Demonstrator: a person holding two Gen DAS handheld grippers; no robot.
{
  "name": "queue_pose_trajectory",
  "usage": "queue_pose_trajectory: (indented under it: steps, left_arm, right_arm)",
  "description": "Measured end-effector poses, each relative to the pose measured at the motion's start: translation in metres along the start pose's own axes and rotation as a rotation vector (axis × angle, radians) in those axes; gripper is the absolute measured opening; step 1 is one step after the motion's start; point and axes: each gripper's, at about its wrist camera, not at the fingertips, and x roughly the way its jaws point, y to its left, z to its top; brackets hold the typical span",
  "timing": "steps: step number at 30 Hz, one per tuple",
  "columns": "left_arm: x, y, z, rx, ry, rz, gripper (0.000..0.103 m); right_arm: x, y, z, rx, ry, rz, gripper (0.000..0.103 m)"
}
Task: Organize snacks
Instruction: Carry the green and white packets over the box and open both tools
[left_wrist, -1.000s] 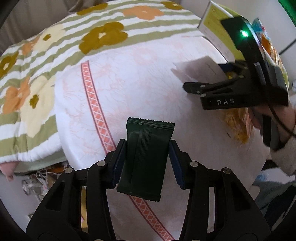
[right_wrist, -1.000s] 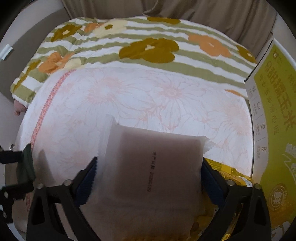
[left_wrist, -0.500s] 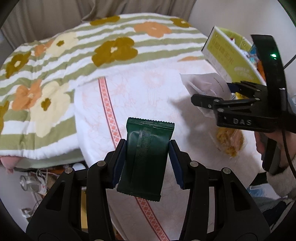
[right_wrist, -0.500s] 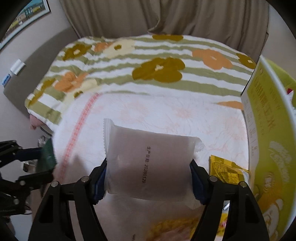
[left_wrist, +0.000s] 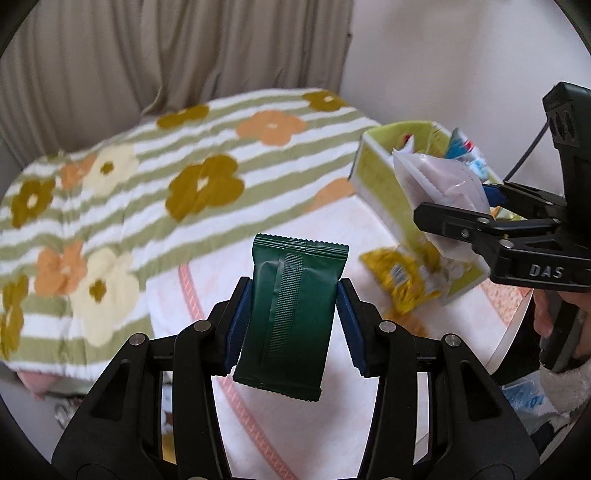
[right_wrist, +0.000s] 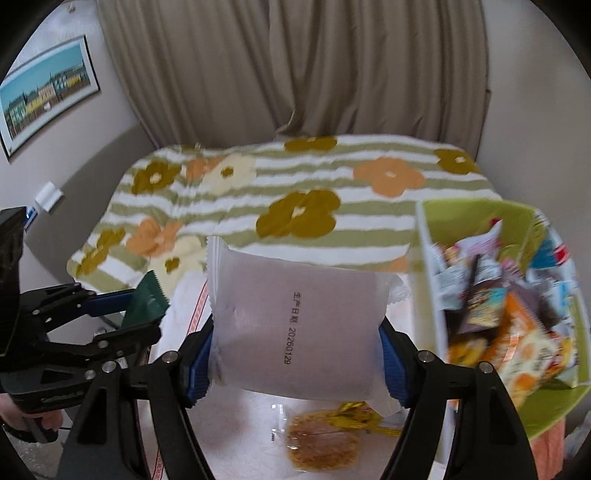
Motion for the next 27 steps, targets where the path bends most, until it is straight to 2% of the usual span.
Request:
queue_pose_trajectory:
  steps: [6, 11, 19, 27]
  left_arm:
    - [0.007, -0.055, 0.034, -0.001, -0.033, -0.037, 0.042]
    - [0.031, -0.108, 0.063, -0.036, -0.032, -0.045, 0.042]
    - [0.085, -0.182, 0.102, -0.128, -0.015, -0.078, 0.042]
    - [0.125, -0.223, 0.125, -0.161, 0.032, -0.082, 0.042]
  right_arm:
    - [-0.039, -0.057, 0.007, 0.024, -0.059, 0.010, 0.070]
    - [-0.058, -0.116, 0.011, 0.019, -0.062, 0.010, 0.070]
    - [-0.064, -0.209, 0.007, 0.000, -0.012, 0.024, 0.071]
    - [-0.057, -0.262, -0.007, 0.045, 0.044, 0.063, 0.071]
